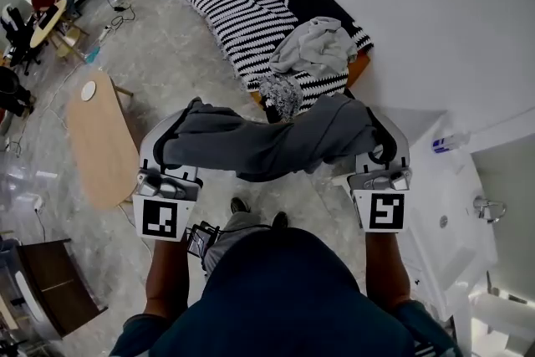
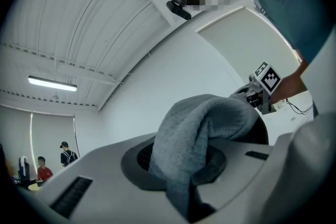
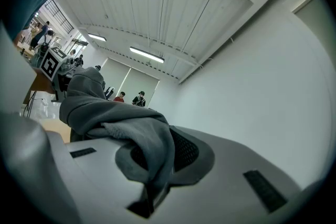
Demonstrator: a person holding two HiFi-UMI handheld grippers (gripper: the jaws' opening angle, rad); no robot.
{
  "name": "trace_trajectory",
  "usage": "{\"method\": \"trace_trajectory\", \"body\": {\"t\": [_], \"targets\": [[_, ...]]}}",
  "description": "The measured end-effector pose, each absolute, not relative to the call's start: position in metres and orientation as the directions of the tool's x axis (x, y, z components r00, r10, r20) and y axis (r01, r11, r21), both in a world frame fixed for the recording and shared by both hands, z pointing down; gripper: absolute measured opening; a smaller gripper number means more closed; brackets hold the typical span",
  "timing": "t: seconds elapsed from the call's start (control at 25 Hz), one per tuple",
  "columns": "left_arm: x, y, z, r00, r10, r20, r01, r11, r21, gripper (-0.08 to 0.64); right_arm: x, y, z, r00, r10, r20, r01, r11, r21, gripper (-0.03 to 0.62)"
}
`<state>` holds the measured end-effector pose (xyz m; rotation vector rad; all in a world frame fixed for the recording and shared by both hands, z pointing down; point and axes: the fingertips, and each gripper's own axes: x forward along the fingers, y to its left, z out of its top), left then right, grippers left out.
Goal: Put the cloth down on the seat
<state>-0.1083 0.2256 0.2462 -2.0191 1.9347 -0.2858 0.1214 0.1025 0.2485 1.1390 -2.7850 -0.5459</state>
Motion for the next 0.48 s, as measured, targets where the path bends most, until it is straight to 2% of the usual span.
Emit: {"method": "trace_trajectory", "body": {"t": [0.48], "targets": [[-0.155, 0.189, 0.235, 0.163, -0.984, -0.078, -0.915, -0.121, -0.386, 0.058, 0.088, 0.082, 0.236, -0.643, -0.761, -0.085, -0.722, 0.566, 0.398, 0.031]]}}
